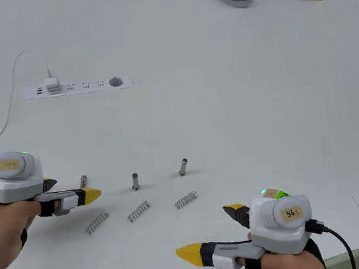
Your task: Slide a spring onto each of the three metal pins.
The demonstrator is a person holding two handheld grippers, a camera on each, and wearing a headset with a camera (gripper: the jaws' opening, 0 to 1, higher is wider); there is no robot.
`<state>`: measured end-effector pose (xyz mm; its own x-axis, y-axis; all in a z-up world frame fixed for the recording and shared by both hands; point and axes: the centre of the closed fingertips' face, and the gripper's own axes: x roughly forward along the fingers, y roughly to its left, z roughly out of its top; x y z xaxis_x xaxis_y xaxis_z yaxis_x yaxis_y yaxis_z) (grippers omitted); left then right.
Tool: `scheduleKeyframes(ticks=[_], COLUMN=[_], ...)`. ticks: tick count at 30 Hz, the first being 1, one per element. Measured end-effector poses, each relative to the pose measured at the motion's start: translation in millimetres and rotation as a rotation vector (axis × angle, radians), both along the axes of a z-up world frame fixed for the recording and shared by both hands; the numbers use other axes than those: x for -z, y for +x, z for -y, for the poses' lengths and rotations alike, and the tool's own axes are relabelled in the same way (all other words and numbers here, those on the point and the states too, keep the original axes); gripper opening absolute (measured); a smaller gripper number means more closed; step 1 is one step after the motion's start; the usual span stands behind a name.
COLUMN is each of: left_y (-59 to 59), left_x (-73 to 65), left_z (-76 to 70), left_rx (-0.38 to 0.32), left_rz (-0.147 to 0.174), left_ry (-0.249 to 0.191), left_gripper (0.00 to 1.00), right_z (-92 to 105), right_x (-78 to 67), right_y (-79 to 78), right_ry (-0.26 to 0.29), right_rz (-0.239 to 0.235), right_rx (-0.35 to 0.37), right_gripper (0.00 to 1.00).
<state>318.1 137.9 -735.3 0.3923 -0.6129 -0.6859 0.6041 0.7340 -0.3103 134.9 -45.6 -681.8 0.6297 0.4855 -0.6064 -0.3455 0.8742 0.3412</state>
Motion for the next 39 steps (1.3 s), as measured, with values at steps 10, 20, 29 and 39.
scheduleKeyframes(ticks=[10, 20, 29, 39], left_y=[13.5, 18.5, 21.7, 23.0], left_x=[11.0, 19.2, 24.4, 23.4], left_z=[7.4, 4.2, 9.6, 18.9], left_rx=[-0.038, -0.073, -0.062, -0.002], left_rz=[0.001, -0.013, 0.033, 0.108], left_ry=[0.024, 0.053, 0.119, 0.22], left_gripper=[0.57, 0.35, 0.23, 0.17], right_z=[3.1, 4.3, 3.0, 6.8], right_x=[3.2, 6.4, 8.3, 7.8], right_y=[-0.2, -0.2, 0.4, 2.1], right_ry=[0.002, 0.009, 0.015, 0.016], right_rz=[-0.013, -0.023, -0.029, -0.031], right_rx=[0.01, 0.022, 0.021, 0.032], right_gripper=[0.9, 0.9, 0.89, 0.89])
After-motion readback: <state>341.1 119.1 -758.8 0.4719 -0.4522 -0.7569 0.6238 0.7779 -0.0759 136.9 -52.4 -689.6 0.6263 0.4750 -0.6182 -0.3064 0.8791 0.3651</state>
